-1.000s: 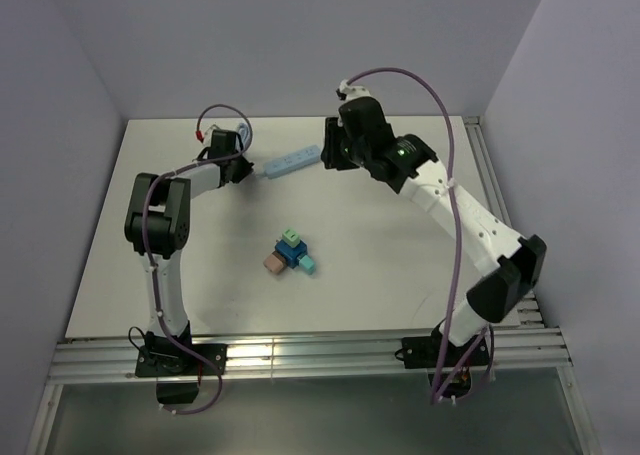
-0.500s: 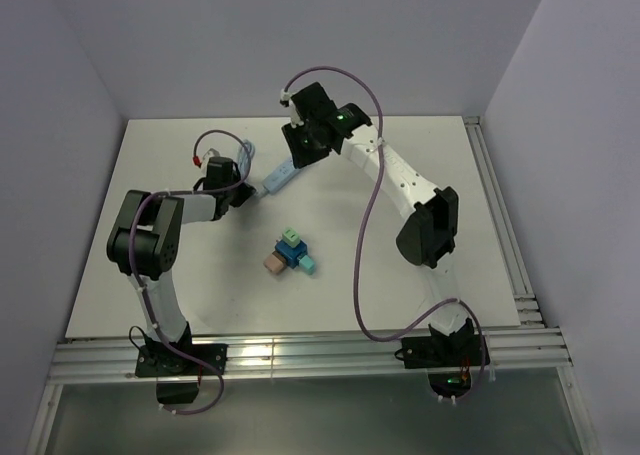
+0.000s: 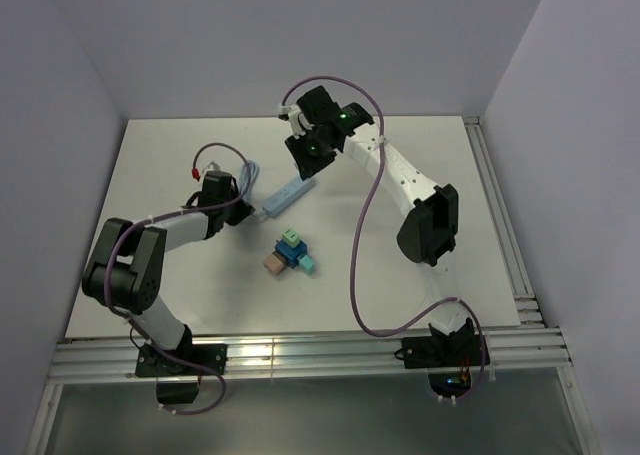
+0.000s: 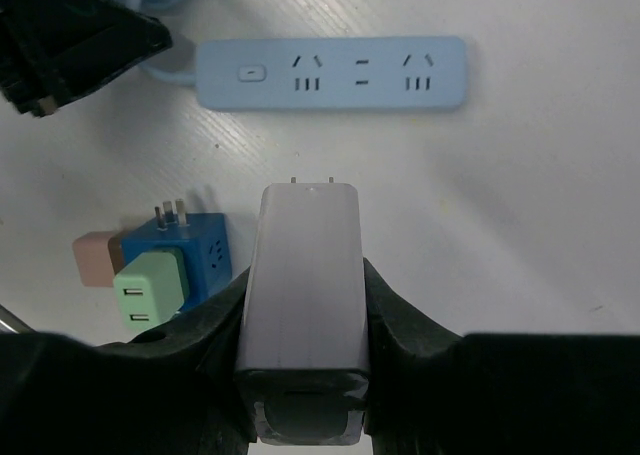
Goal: Insert the plug
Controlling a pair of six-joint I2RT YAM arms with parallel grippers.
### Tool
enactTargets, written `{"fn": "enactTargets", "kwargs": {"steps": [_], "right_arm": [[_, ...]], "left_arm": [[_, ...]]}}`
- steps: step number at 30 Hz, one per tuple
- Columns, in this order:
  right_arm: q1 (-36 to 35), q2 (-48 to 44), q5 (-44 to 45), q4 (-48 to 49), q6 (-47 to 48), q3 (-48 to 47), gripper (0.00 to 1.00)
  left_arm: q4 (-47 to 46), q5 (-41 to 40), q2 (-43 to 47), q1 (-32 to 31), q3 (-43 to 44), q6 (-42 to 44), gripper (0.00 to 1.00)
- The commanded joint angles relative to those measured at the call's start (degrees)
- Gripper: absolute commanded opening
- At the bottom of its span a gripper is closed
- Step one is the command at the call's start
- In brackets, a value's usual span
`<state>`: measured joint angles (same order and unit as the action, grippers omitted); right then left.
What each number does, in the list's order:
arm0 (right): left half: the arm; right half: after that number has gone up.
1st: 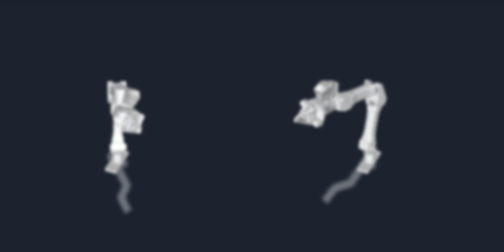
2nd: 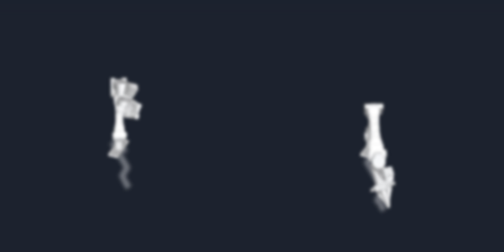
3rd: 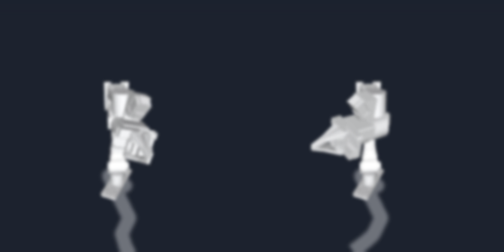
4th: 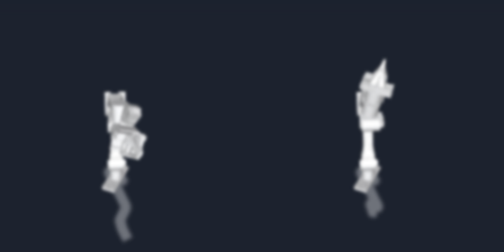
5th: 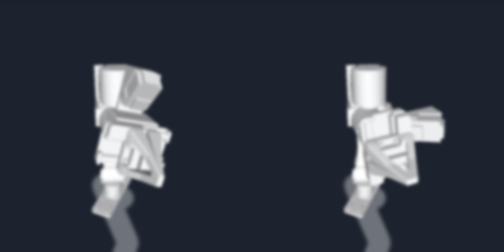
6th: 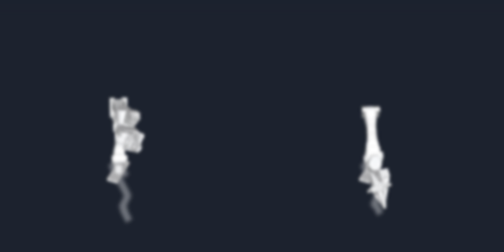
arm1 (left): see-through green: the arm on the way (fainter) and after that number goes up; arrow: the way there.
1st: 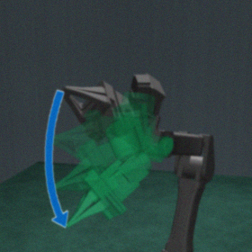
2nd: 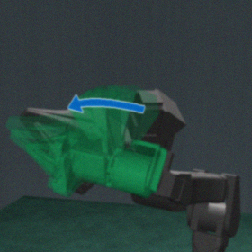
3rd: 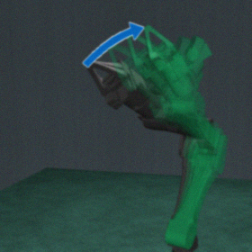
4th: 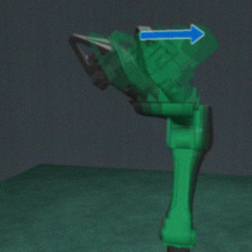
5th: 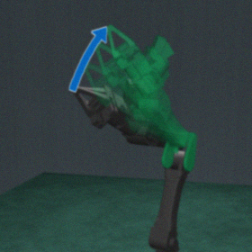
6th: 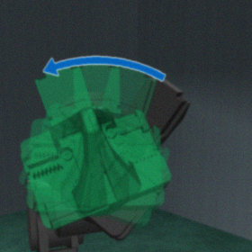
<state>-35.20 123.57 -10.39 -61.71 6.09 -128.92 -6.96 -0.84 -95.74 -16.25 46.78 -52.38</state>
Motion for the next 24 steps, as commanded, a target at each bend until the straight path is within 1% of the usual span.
{"fn": "enactTargets", "kwargs": {"steps": [1,3,8,11,13,15,16,18,19,21,22,24], "right_arm": [[0.2,3.1,0.7,-0.9,0.2,-2.7,0.00],[-0.4,5.0,1.2,-1.5,-0.3,-4.7,0.00],[-3.6,7.0,4.7,-1.7,0.8,-4.8,0.00],[-4.7,8.4,6.0,-2.3,0.7,-5.6,0.00],[-4.9,9.1,6.3,-2.4,0.2,-6.1,0.00],[-4.8,9.6,6.4,-2.2,-0.2,-6.2,0.00],[-4.8,9.6,6.8,-2.1,-0.5,-6.1,0.00],[-4.8,9.5,8.1,-1.0,-2.1,-5.3,0.00],[-4.9,9.2,9.9,-0.5,-2.7,-4.9,0.00],[-4.7,8.4,10.3,1.1,-4.1,-3.2,0.00],[-4.7,7.8,11.4,1.8,-4.7,-2.6,0.00],[-4.4,5.9,10.8,4.3,-5.9,-0.2,0.00]], "left_arm": [[0.1,1.0,6.4,-0.6,-2.7,1.6,0.01],[-0.9,1.1,7.2,-1.1,-3.7,1.5,0.01],[-2.0,1.1,5.1,-2.2,-3.9,1.1,0.01],[-2.9,1.1,5.0,-2.4,-4.6,1.6,0.05],[-2.8,1.1,4.9,-2.4,-4.7,1.9,0.11],[-2.8,1.1,4.5,-2.4,-4.6,2.3,0.20],[-3.1,1.1,4.3,-2.4,-4.8,2.3,0.30],[-3.7,1.1,3.6,-2.4,-4.8,2.4,0.41],[-3.6,1.1,3.3,-2.4,-4.6,2.5,0.52],[-3.4,1.1,2.9,-2.5,-4.3,2.6,0.59],[-3.4,1.1,2.9,-2.5,-4.2,2.6,0.65],[-3.1,1.1,3.7,-2.5,-4.3,2.6,0.69]]}}
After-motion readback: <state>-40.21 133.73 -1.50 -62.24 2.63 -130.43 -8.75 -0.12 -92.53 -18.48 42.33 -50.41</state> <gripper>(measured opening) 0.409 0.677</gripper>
